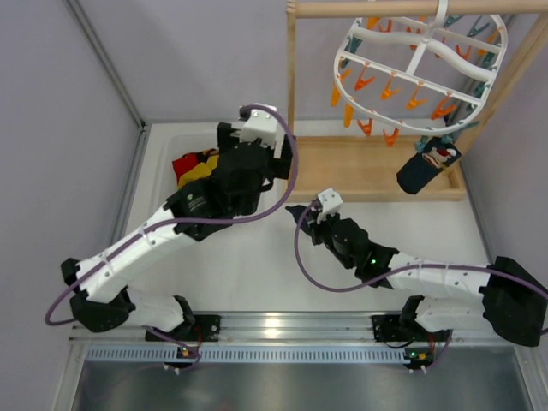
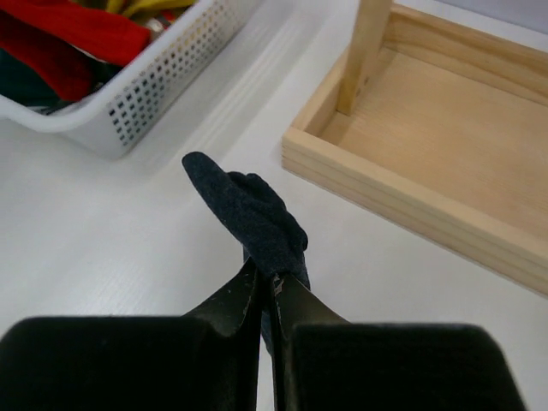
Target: Remove the socks clipped to the hanger
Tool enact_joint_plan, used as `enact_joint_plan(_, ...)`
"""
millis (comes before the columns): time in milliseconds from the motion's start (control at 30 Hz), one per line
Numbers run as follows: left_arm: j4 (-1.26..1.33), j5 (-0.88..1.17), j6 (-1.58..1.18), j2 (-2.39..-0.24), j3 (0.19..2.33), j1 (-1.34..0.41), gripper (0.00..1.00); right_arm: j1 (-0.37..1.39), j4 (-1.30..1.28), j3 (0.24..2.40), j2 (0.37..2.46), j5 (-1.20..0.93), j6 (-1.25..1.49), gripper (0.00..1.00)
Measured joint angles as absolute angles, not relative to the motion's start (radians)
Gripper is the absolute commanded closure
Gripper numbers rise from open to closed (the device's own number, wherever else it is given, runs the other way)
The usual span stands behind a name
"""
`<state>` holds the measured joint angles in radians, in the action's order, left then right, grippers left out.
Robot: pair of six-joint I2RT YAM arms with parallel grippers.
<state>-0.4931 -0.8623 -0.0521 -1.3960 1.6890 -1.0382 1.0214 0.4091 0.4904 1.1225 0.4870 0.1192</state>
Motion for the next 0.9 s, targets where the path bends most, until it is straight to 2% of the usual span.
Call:
enact_joint_plan(267, -0.601, -0.914, -0.253, -0.974, 1.294, -1.036, 0.01, 1.008, 0.401, 0.88, 1.452, 0.313, 0.082, 1.0)
enact_joint_plan(500, -0.697, -0.88, -0.35, -0.606, 1.181, -1.036, 0.01, 0.997, 0.349, 1.389, 1.82, 0.17, 0.024, 1.0)
enact_joint_plan(667, -0.707, -0.89, -0.392, -0.484, 1.074, -1.035, 0.01, 0.989, 0.292, 1.796, 2.097, 0.104, -0.019, 0.98)
enact_joint_plan(700, -0.711, -0.894, -0.4, -0.484, 1.046, -1.035, 0.01, 0.987, 0.279, 1.86, 2.144, 0.1, -0.023, 0.76)
enact_joint_plan(733, -0.717, -0.894, -0.406, -0.488, 1.019, -1.035, 0.01, 0.984, 0.266, 1.943, 2.201, 0.093, -0.023, 0.59)
enact_joint_plan(833, -0.739, -0.89, -0.417, -0.512, 0.979, -1.035, 0.01, 0.97, 0.181, 2.178, 2.359, 0.082, -0.047, 0.45)
enact_joint_plan(900, -0.742, -0.888, -0.418, -0.522, 0.974, -1.035, 0.01, 0.958, 0.134, 2.203, 2.385, 0.082, -0.054, 0.39)
